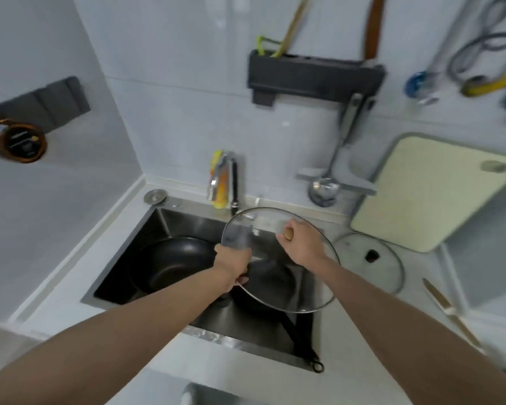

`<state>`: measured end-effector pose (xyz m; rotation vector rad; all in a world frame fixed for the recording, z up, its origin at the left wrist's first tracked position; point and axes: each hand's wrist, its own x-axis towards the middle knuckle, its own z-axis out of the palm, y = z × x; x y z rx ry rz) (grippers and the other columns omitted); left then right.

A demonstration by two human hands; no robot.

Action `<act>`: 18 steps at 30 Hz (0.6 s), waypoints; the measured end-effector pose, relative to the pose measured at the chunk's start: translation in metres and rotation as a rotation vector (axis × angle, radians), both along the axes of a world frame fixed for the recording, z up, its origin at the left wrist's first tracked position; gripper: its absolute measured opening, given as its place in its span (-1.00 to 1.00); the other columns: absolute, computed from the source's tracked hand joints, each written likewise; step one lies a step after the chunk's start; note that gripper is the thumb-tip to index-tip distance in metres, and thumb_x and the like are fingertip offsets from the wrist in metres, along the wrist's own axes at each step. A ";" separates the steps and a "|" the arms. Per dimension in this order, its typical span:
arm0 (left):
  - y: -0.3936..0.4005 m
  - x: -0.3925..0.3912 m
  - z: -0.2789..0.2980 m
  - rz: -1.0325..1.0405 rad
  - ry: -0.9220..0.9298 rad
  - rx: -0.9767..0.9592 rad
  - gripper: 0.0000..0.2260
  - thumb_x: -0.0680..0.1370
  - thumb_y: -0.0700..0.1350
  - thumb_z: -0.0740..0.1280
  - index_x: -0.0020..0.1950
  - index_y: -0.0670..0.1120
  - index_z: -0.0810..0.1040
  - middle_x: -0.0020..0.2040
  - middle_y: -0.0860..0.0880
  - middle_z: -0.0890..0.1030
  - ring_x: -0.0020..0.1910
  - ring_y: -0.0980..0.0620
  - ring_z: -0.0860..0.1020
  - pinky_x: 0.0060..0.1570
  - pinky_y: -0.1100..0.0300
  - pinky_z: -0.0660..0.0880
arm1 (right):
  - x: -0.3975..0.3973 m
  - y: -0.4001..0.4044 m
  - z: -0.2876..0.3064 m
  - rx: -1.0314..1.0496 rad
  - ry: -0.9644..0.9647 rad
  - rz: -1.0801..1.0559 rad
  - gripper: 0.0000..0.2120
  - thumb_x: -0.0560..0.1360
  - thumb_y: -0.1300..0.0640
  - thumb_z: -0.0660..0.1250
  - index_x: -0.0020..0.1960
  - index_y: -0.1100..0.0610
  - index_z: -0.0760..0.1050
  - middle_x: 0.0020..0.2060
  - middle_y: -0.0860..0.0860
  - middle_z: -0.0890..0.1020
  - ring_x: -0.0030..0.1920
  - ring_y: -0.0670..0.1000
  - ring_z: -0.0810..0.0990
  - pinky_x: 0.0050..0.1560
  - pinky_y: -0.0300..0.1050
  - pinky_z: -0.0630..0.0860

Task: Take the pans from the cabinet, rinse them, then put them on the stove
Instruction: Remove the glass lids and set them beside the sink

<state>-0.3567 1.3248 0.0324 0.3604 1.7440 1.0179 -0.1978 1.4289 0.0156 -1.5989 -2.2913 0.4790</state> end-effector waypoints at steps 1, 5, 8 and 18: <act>0.004 0.015 -0.002 -0.017 0.020 -0.002 -0.52 0.44 -0.08 0.42 0.22 -0.13 0.24 -0.13 -0.14 0.52 -0.31 -0.01 0.48 -0.43 0.17 0.50 | 0.016 -0.002 0.001 0.001 0.010 -0.030 -0.78 0.49 -0.09 0.35 -0.13 0.06 0.47 -0.26 -0.07 0.48 -0.21 0.02 0.47 -0.20 -0.12 0.38; 0.013 0.106 0.010 -0.251 -0.024 -0.033 -0.61 0.55 -0.11 0.35 0.26 -0.16 0.25 -0.13 -0.14 0.51 -0.29 0.01 0.46 -0.34 0.16 0.53 | 0.121 -0.025 0.012 -0.062 0.115 -0.288 -0.74 0.45 -0.01 0.35 -0.29 0.04 0.33 -0.41 -0.07 0.47 -0.36 -0.02 0.45 -0.27 -0.10 0.38; 0.006 0.165 0.004 -0.430 0.036 -0.045 -0.09 0.47 -0.04 0.41 0.58 -0.13 -0.17 0.22 -0.17 0.56 -0.16 -0.04 0.58 -0.13 0.13 0.61 | 0.180 -0.050 0.008 -0.115 0.098 -0.452 -0.74 0.46 -0.05 0.35 -0.27 0.00 0.32 -0.31 -0.02 0.53 -0.28 0.04 0.51 -0.27 -0.12 0.38; -0.039 0.293 -0.053 -0.794 0.139 -0.238 0.10 0.39 -0.13 0.44 0.56 -0.11 -0.39 0.39 -0.14 0.39 0.22 -0.10 0.52 -0.19 0.17 0.61 | 0.299 -0.123 -0.037 -0.198 0.058 -0.796 -0.81 0.51 -0.04 0.32 -0.17 0.02 0.38 -0.14 0.03 0.53 -0.30 -0.04 0.50 -0.23 -0.14 0.36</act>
